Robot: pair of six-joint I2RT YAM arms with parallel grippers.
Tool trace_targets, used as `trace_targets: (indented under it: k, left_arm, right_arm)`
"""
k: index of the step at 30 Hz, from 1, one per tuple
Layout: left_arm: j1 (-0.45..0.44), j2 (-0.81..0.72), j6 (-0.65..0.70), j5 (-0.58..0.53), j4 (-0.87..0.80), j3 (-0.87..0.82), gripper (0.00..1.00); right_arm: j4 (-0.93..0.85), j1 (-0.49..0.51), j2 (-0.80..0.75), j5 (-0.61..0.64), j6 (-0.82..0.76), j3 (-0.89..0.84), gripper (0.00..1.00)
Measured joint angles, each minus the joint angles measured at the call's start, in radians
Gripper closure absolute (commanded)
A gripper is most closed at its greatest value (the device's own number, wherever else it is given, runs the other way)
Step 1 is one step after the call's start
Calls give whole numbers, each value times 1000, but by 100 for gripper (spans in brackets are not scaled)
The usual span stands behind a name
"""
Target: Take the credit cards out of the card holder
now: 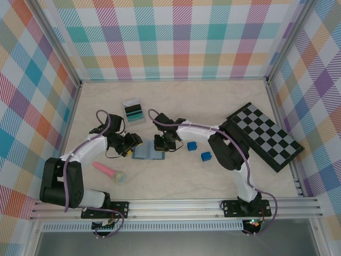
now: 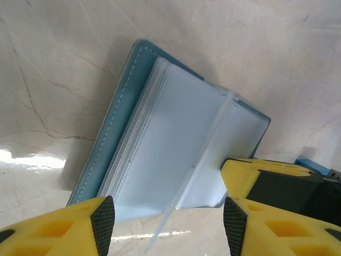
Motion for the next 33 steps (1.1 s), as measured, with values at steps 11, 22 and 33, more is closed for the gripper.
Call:
trace_targets:
  k: [11,22,33]
  left_arm:
    - [0,45,-5,59,69,-26,34]
    - [1,71,-19,95,118,-53,30]
    - [-1,101,-27,143,160,-58,27]
  right_arm:
    - [0,0,1,0,0,1,93]
    - [0,0,2,-1,0,1,93]
    - [1,0,2,-4,0,1,93]
